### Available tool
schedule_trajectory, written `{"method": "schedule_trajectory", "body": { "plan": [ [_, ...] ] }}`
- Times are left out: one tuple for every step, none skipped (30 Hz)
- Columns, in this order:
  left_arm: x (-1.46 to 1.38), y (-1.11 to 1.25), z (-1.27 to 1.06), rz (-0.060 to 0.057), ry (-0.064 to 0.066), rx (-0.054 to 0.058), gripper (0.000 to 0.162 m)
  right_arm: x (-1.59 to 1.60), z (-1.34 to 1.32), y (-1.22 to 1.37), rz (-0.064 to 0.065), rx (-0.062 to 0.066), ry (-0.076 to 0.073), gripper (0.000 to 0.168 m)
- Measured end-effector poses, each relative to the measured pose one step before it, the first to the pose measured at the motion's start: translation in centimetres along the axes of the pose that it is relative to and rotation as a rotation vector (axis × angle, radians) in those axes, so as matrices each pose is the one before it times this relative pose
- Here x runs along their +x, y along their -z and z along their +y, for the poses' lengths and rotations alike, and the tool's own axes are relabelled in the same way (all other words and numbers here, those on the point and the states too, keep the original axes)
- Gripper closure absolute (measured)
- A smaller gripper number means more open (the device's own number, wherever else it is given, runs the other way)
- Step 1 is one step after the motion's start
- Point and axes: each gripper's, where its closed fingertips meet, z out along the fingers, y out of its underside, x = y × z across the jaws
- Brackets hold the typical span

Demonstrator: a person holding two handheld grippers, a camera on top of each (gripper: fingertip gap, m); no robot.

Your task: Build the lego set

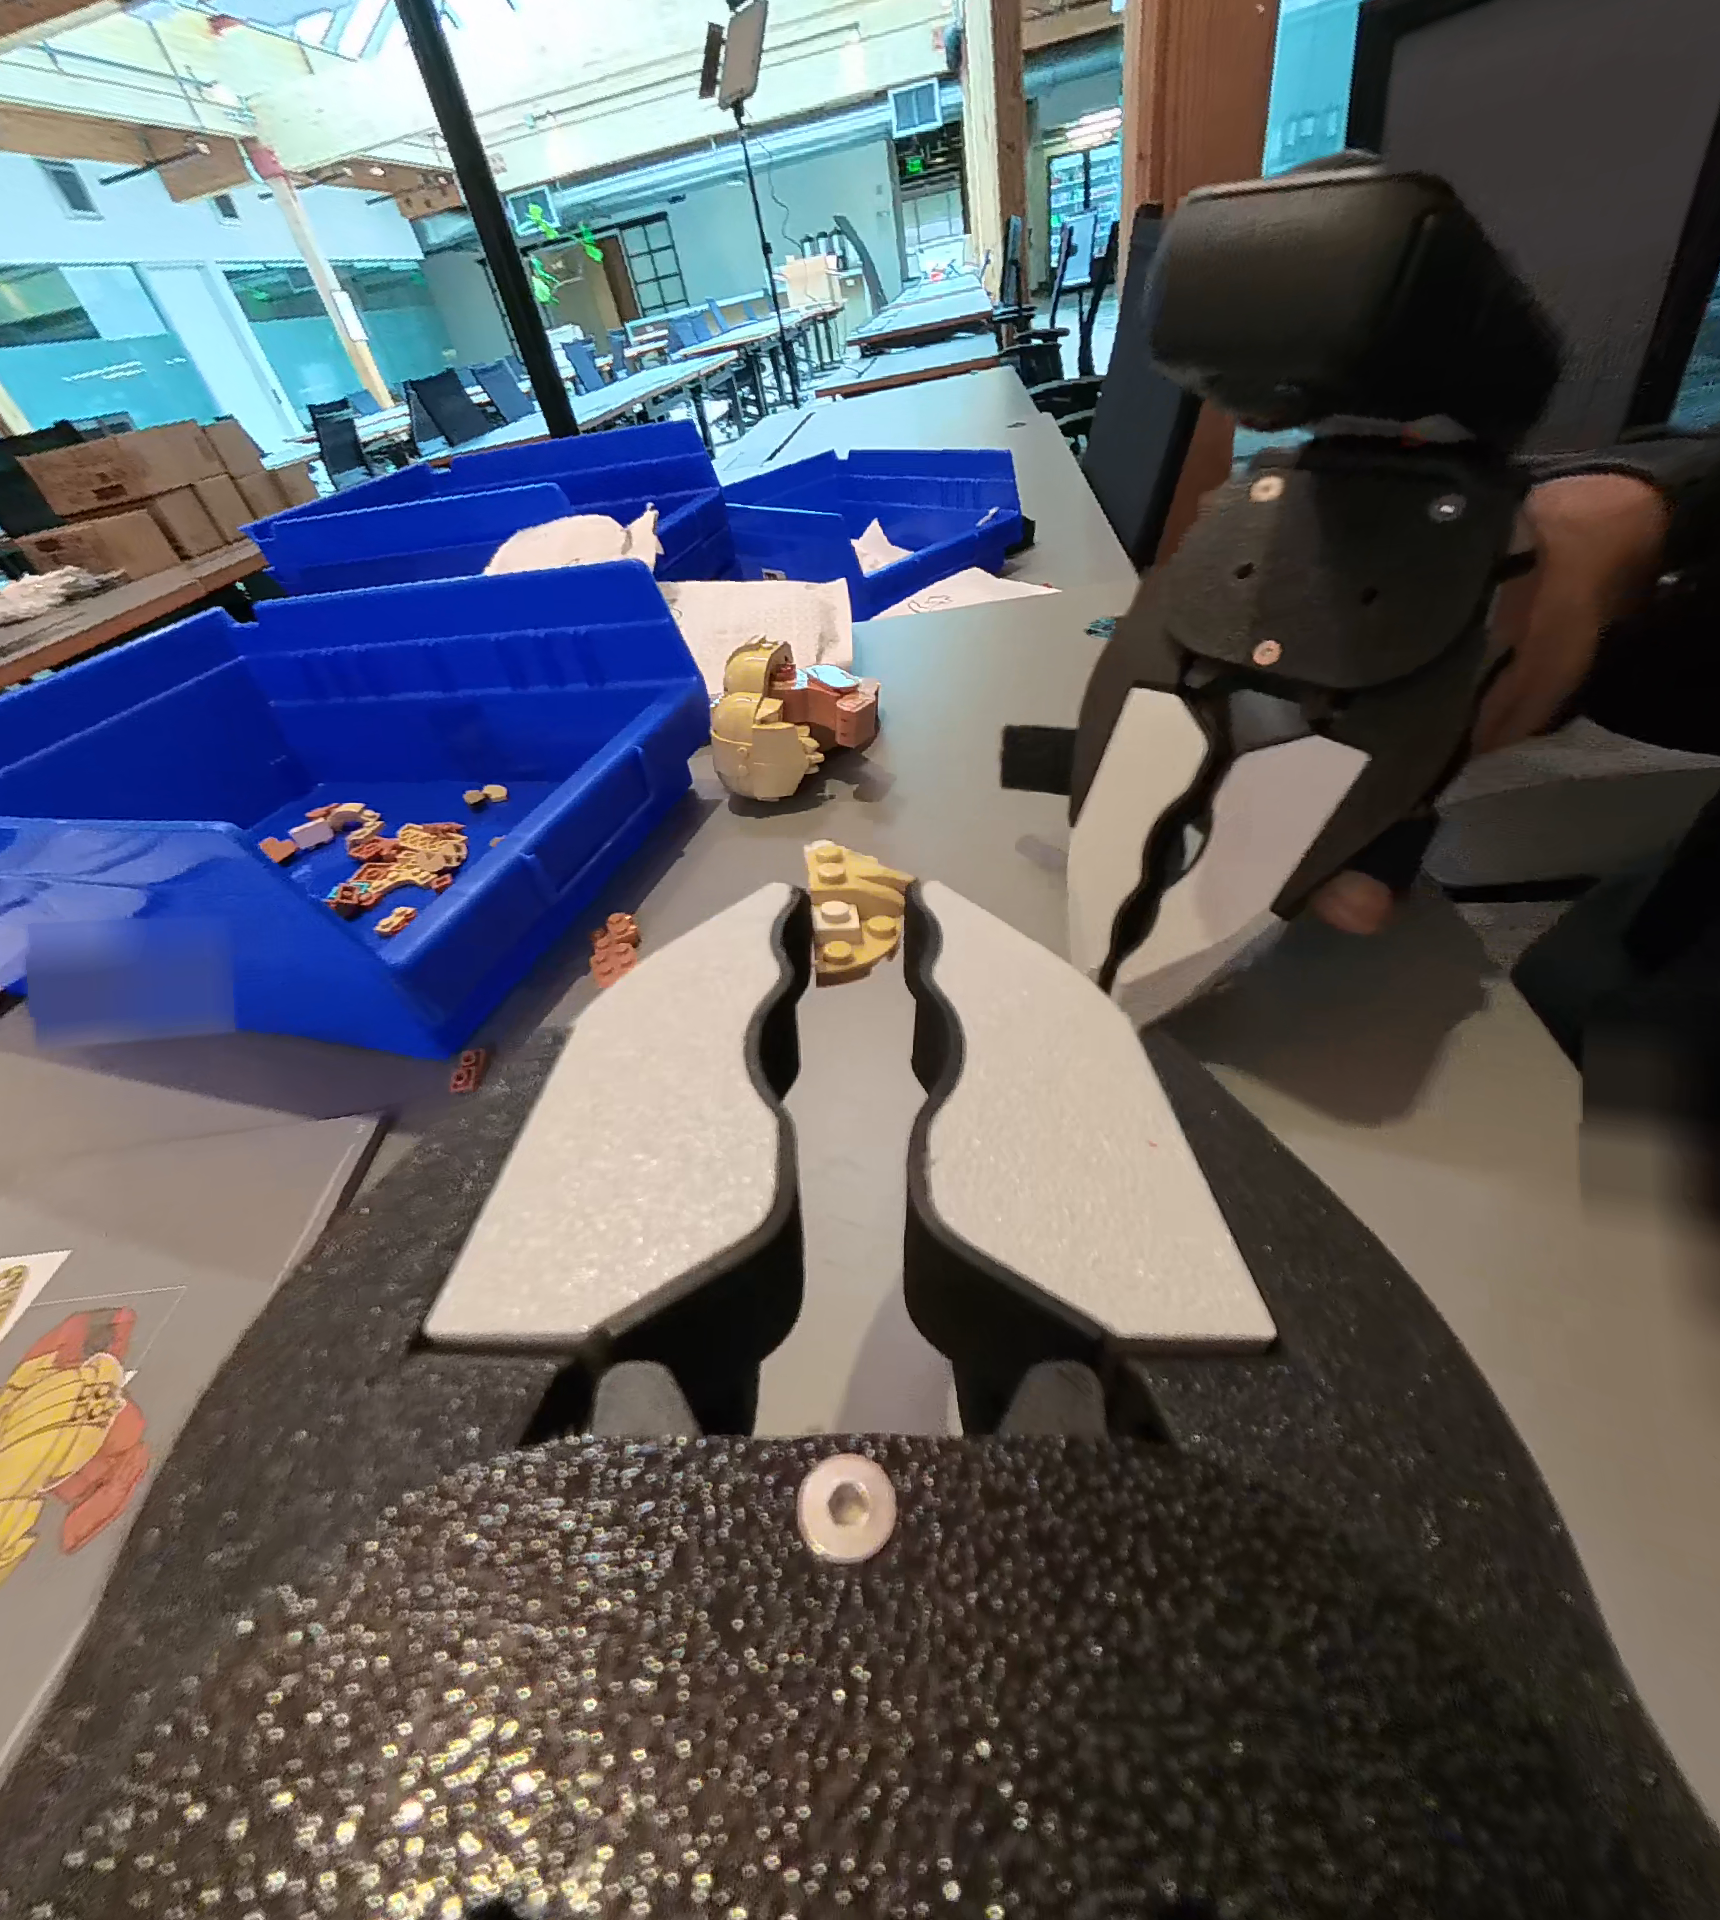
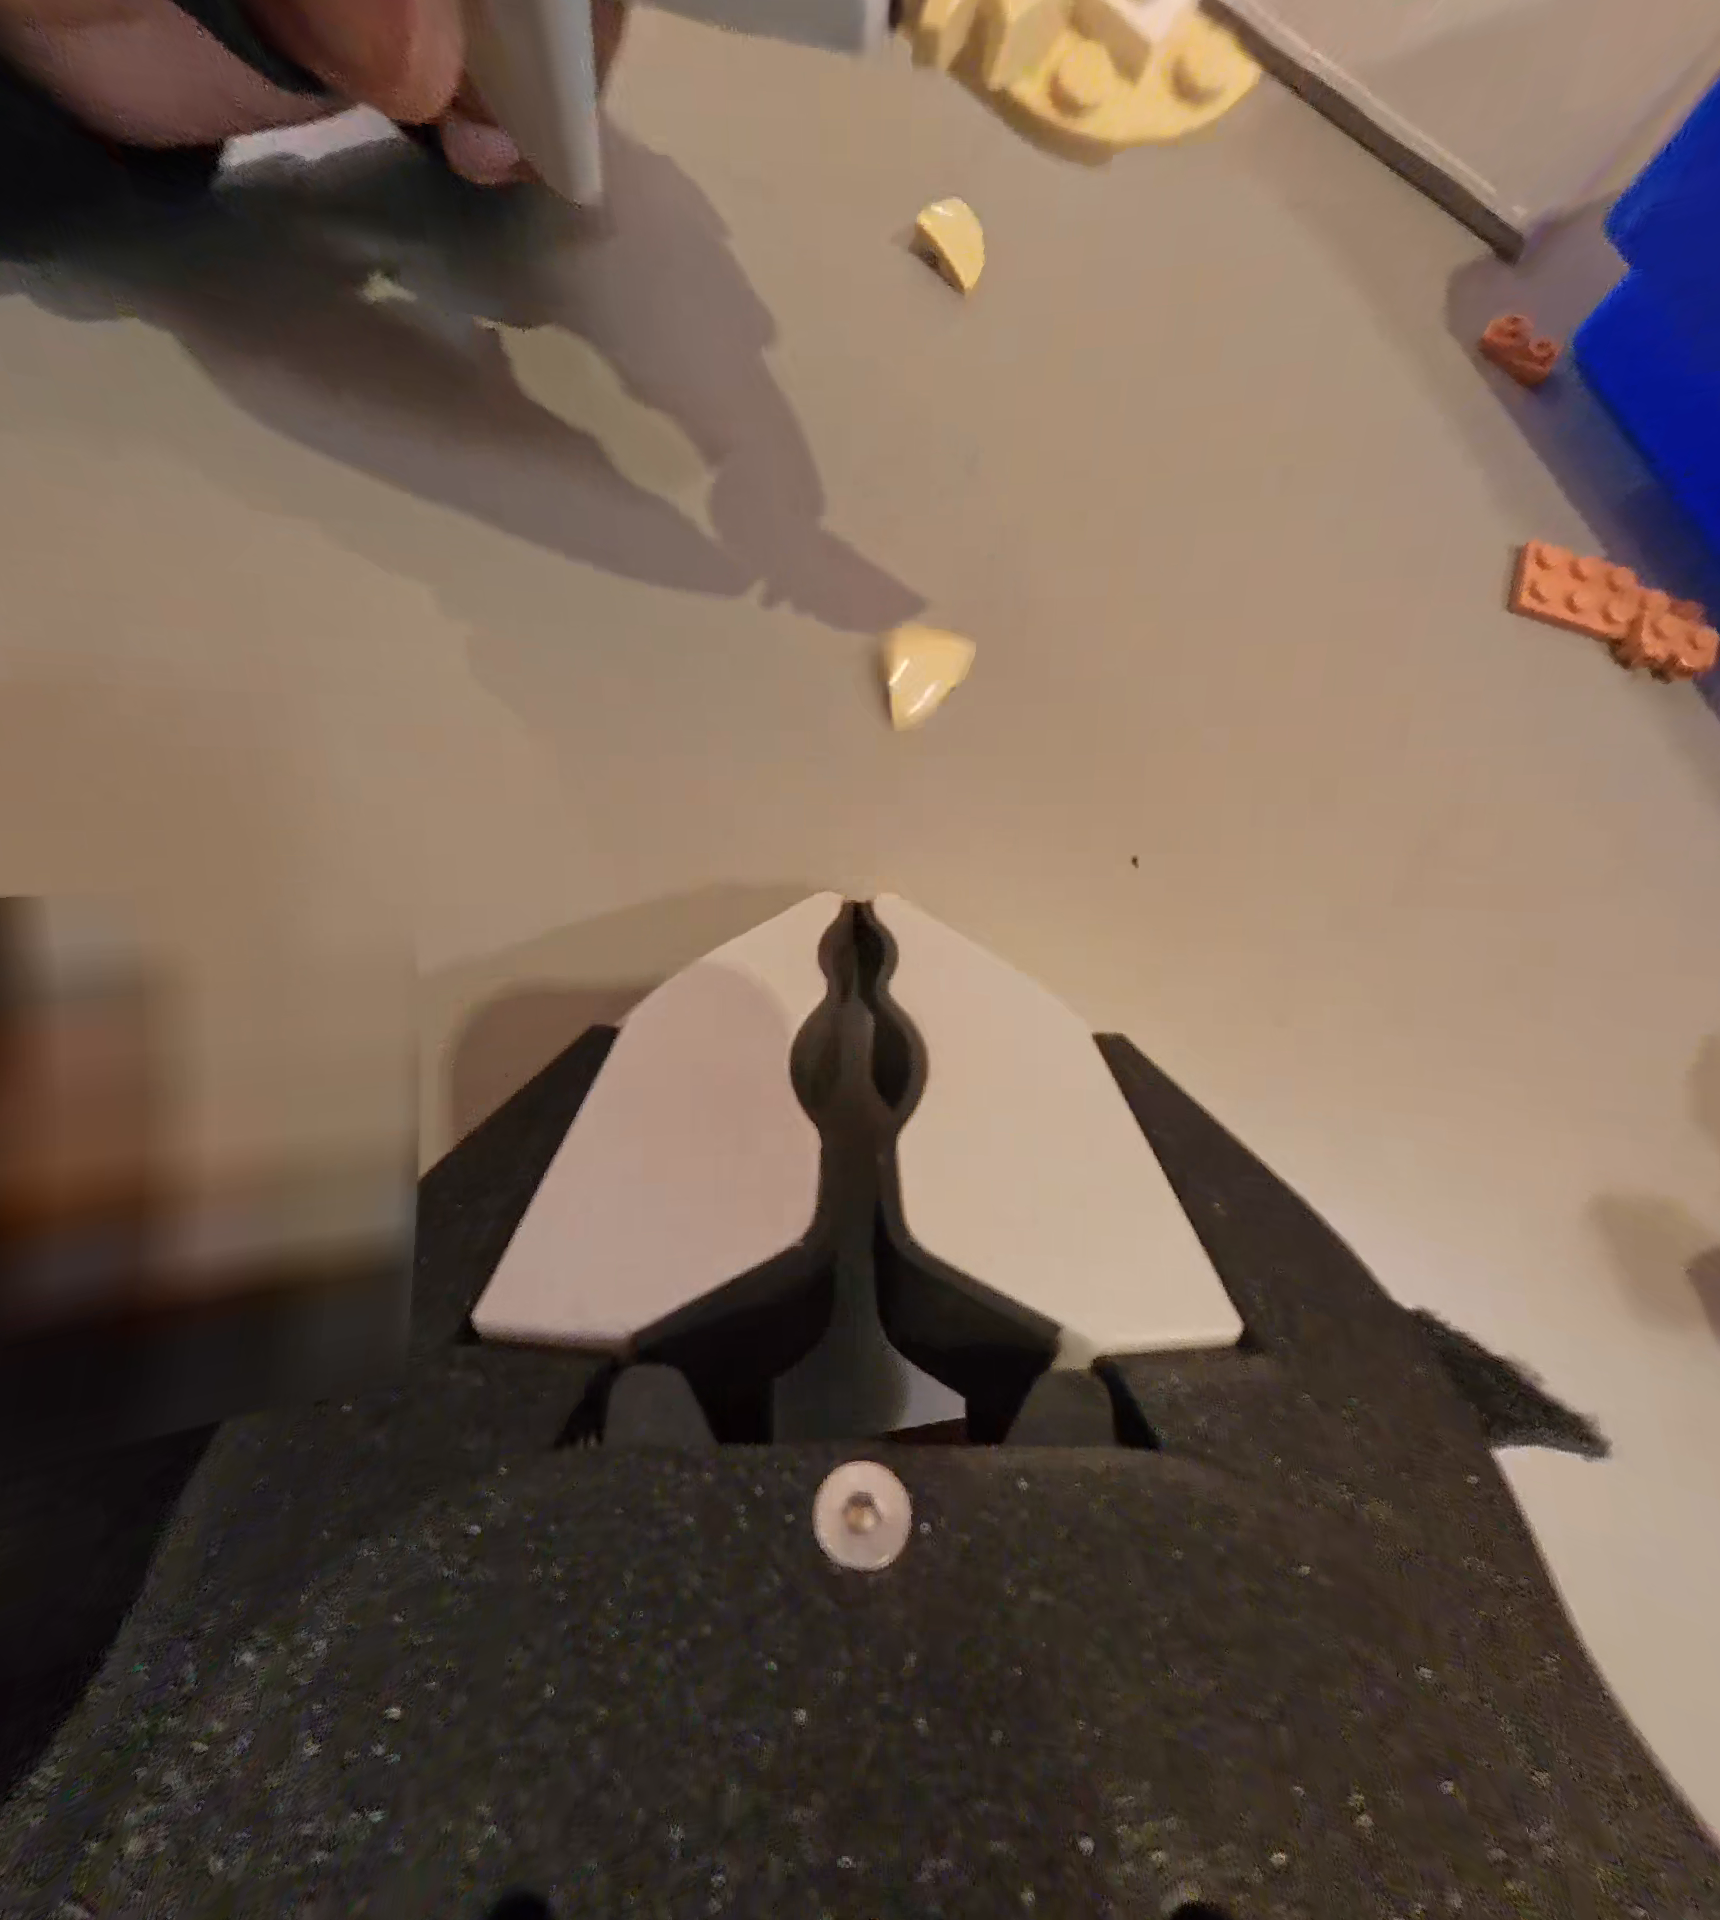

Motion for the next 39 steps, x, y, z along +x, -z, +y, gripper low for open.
{"method": "schedule_trajectory", "body": {
  "plan": [
    [0.083,-0.016,0.026,0.0081,0.0016,-0.0018,0.145,0.269,-0.154,0.006,-0.0276,0.0111,0.0108,0.168],
    [-0.027,-0.011,0.009,0.0014,0.0033,-0.0007,0.145,0.61,-0.092,-0.021,-0.0081,0.004,0.0013,0.168],
    [-0.075,0.02,0.001,-0.0012,0.0025,0.0004,0.145,0.556,-0.031,-0.042,-0.0088,-0.0024,0.0041,0.168],
    [-0.116,0.032,0.019,-0.0032,0.0006,-0.0001,0.145,0.345,-0.017,-0.012,-0.0169,-0.0022,0.0065,0.167],
    [-0.157,0.07,0.041,-0.0056,0.0001,-0.0014,0.145,0.275,-0.136,0.053,-0.0128,0.0061,0.0024,0.165],
    [-0.197,0.097,0.055,-0.0069,0.0007,-0.002,0.145,0.16,-0.167,0.129,-0.0111,0.0131,0.0005,0.161],
    [-0.223,0.132,0.069,-0.0074,0.002,-0.0023,0.145,0.014,-0.115,0.169,-0.0129,0.0137,0.0022,0.158],
    [-0.253,0.131,0.044,-0.0082,0.0043,-0.0006,0.145,0.112,-0.016,0.236,-0.0004,0.0143,0.0001,0.155],
    [-0.259,0.127,-0.001,-0.0072,0.0072,0.0027,0.145,0.304,0.03,0.289,0.0144,0.0162,-0.0045,0.153],
    [-0.215,0.118,-0.039,-0.0038,0.0092,0.0049,0.145,0.199,0.06,0.393,0.009,0.0185,-0.0031,0.151],
    [-0.153,0.076,-0.043,-0.002,0.0087,0.0049,0.145,0.163,0.041,0.522,0.0069,0.0223,-0.0021,0.149],
    [-0.13,0.062,-0.025,-0.0023,0.007,0.0027,0.145,0.406,-0.027,0.699,0.023,0.0297,-0.005,0.148],
    [-0.093,0.036,-0.007,-0.0022,0.0045,0.0012,0.145,0.697,0.013,0.816,0.0368,0.0284,-0.0119,0.147],
    [-0.055,0.017,-0.019,-0.0017,0.0025,0.0014,0.145,0.847,0.074,0.905,0.0391,0.0252,-0.0189,0.145],
    [-0.027,0.011,-0.005,-0.0014,0.0009,0.0007,0.145,0.911,0.12,0.945,0.0369,0.022,-0.0225,0.144],
    [-0.017,-0.001,0.012,-0.0025,-0.001,-0.0004,0.145,0.939,0.19,0.936,0.036,0.018,-0.0207,0.144],
    [0.02,-0.023,0.03,-0.0006,-0.0023,-0.0023,0.145,1.085,0.359,0.909,0.0428,0.0071,-0.016,0.144],
    [0.015,-0.017,0.031,-0.0001,-0.0022,-0.0022,0.145,1.173,0.431,0.835,0.0468,0.0056,-0.0065,0.144],
    [0.016,-0.007,0.001,-0.0008,-0.0011,-0.0005,0.145,1.165,0.367,0.76,0.0453,0.0149,0.0026,0.144],
    [0.008,-0.001,-0.018,-0.0001,0.0017,0.0015,0.145,1.022,0.249,0.665,0.0363,0.0238,0.001,0.144],
    [0.03,0.003,-0.054,0.0011,0.0035,0.0037,0.145,0.822,0.135,0.545,0.0235,0.0242,-0.0101,0.144],
    [0.003,0.002,-0.039,0.0,0.0015,0.0025,0.145,0.58,-0.012,0.476,0.0087,0.0249,-0.017,0.144],
    [-0.014,-0.014,0.025,-0.0008,-0.0001,-0.0013,0.145,0.372,-0.072,0.458,-0.0036,0.0229,-0.0177,0.144],
    [0.012,-0.007,0.007,-0.0003,-0.0011,-0.0009,0.145,0.422,-0.078,0.499,-0.0009,0.0184,-0.0164,0.144],
    [0.019,-0.009,0.015,0.0004,-0.0017,-0.0007,0.145,0.621,-0.081,0.595,0.0093,0.0117,-0.0158,0.144],
    [0.009,0.001,0.011,-0.001,-0.0016,-0.0004,0.145,0.781,-0.199,0.652,0.0153,0.0162,-0.015,0.144],
    [0.017,0.0,-0.003,-0.0003,-0.0016,-0.0001,0.145,0.803,-0.438,0.677,0.0115,0.0336,-0.015,0.145],
    [0.031,0.0,-0.014,0.0008,0.0002,0.0009,0.145,0.754,-0.622,0.606,0.006,0.0459,-0.0213,0.147],
    [0.058,-0.017,-0.027,0.0024,0.0007,0.0018,0.145,0.622,-0.718,0.546,-0.0007,0.0476,-0.0292,0.148],
    [0.043,-0.038,0.02,0.001,-0.0024,-0.0016,0.145,0.505,-0.729,0.492,-0.0037,0.0424,-0.0321,0.149],
    [0.051,-0.04,0.047,0.0005,-0.004,-0.0033,0.145,0.441,-0.701,0.473,-0.0012,0.0385,-0.0268,0.149],
    [0.057,-0.022,0.021,0.0005,-0.0047,-0.0021,0.145,0.387,-0.684,0.428,0.0011,0.0392,-0.0177,0.151],
    [0.028,0.002,0.009,-0.0008,-0.0035,-0.0006,0.145,0.318,-0.572,0.384,-0.0004,0.0337,-0.0135,0.153],
    [0.002,-0.006,0.004,-0.0009,-0.0013,0.0002,0.145,0.231,-0.457,0.295,-0.0038,0.026,-0.0114,0.153],
    [-0.002,-0.002,-0.004,-0.0002,0.0,0.0003,0.145,0.246,-0.331,0.238,-0.0002,0.0172,-0.0091,0.154],
    [0.01,0.007,-0.003,0.0006,0.0007,0.0004,0.145,0.295,-0.293,0.218,0.0065,0.0128,-0.0087,0.154],
    [-0.019,0.004,-0.002,-0.0008,0.0005,0.0004,0.145,0.282,-0.289,0.224,0.0077,0.0116,-0.0076,0.154],
    [-0.013,0.001,-0.013,-0.001,0.0003,0.0011,0.145,0.193,-0.287,0.243,0.0046,0.01,-0.0035,0.154],
    [-0.005,0.016,-0.008,-0.0007,0.0001,0.0008,0.145,0.105,-0.337,0.249,0.0016,0.0134,0.0007,0.155]
  ]
}}
